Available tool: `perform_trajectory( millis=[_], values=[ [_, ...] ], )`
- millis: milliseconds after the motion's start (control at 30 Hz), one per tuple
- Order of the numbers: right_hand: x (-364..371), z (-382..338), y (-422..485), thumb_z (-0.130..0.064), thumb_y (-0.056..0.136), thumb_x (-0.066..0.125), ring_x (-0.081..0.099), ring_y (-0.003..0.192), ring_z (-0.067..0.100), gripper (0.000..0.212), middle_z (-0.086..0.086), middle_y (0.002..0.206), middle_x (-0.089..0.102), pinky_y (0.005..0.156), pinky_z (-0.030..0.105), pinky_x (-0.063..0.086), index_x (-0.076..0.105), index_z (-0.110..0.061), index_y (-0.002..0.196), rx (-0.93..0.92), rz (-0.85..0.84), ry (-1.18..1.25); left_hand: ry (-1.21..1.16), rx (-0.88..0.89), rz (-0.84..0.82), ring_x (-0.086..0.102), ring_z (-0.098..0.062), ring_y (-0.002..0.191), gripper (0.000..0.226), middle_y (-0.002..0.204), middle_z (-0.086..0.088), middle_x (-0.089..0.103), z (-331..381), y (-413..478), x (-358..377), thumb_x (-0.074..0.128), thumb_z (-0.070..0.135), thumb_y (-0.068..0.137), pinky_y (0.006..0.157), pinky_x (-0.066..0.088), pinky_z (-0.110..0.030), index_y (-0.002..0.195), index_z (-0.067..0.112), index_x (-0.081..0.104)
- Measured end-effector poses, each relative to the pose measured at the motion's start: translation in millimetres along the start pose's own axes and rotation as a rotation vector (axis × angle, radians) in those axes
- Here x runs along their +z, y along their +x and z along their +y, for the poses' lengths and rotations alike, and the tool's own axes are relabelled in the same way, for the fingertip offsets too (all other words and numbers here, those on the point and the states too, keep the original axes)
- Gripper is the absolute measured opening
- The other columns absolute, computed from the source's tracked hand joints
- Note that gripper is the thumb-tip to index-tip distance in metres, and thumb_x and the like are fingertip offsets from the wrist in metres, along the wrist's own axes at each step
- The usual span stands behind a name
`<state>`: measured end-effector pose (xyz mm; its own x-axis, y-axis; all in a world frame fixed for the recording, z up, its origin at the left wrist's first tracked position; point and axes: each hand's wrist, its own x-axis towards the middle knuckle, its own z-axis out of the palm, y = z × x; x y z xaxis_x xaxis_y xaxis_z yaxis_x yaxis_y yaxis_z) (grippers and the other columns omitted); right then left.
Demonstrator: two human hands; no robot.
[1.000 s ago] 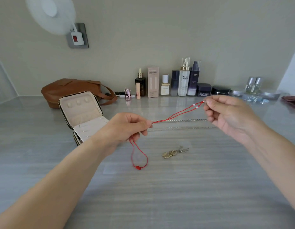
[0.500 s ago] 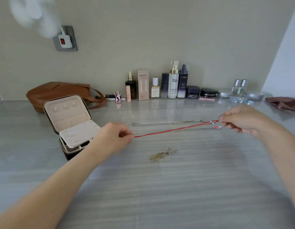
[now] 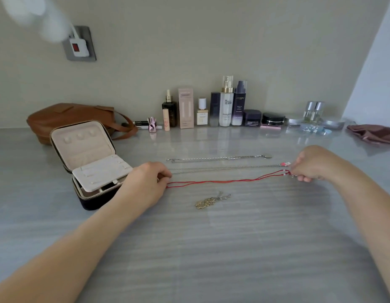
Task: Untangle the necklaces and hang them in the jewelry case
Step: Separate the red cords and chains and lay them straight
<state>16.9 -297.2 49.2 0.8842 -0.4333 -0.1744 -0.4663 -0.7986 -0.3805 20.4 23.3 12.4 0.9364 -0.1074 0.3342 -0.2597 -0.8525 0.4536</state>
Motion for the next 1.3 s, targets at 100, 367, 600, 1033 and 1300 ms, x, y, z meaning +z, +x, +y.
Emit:
perform_trajectory(
  millis=[100,367,600,1033,1300],
  values=[
    [-1,-2,0,-0.015,0.08,0.064,0.06,0.067,0.026,0.015,0.014,0.081,0.071,0.059,0.023,0.043,0.071,-0.002,0.078,-0.026,0.094,-0.067,-0.01,0.033,0.042,0.052,-0.013,0.075,0.013,0.087,0.003,0.064,1,0,-1,0.055,0.016,0.089,0.067,0.034,-0.021,0.092,0.016,0.068],
    [-1,-17,-18,-0.023,0.082,0.066,0.056,0.064,0.014,0.021,-0.005,0.058,0.062,0.06,0.023,0.039,0.058,-0.021,0.063,-0.326,0.25,0.105,0.06,0.15,-0.119,0.047,-0.001,0.066,0.009,0.084,0.014,0.056,4,-4,-2,0.066,0.038,0.08,0.061,0.035,-0.021,0.076,0.033,0.059],
    [3,-17,-17,-0.023,0.081,0.068,0.055,0.063,0.016,0.02,-0.004,0.06,0.062,0.059,0.023,0.039,0.061,-0.02,0.062,-0.328,0.166,0.015,0.081,0.117,-0.15,0.051,-0.011,0.073,0.013,0.085,0.008,0.053,3,-2,-7,0.065,0.035,0.082,0.062,0.034,-0.024,0.077,0.028,0.056],
    [1,11,10,-0.011,0.081,0.068,0.055,0.052,0.012,0.02,0.011,0.095,0.066,0.053,0.023,0.038,0.056,-0.019,0.067,-0.238,-0.018,-0.047,-0.334,0.037,-0.004,0.052,0.0,0.053,0.021,0.066,0.011,0.062,1,7,-2,0.056,0.01,0.088,0.05,0.037,-0.008,0.071,0.022,0.054],
    [1,15,15,-0.014,0.084,0.065,0.052,0.053,0.013,0.015,0.006,0.068,0.057,0.05,0.023,0.036,0.055,-0.02,0.076,-0.249,-0.062,-0.042,-0.452,-0.167,0.007,0.039,-0.019,0.044,0.025,0.057,-0.002,0.054,-5,14,7,0.05,0.014,0.092,0.045,0.03,-0.023,0.068,0.016,0.055]
  ],
)
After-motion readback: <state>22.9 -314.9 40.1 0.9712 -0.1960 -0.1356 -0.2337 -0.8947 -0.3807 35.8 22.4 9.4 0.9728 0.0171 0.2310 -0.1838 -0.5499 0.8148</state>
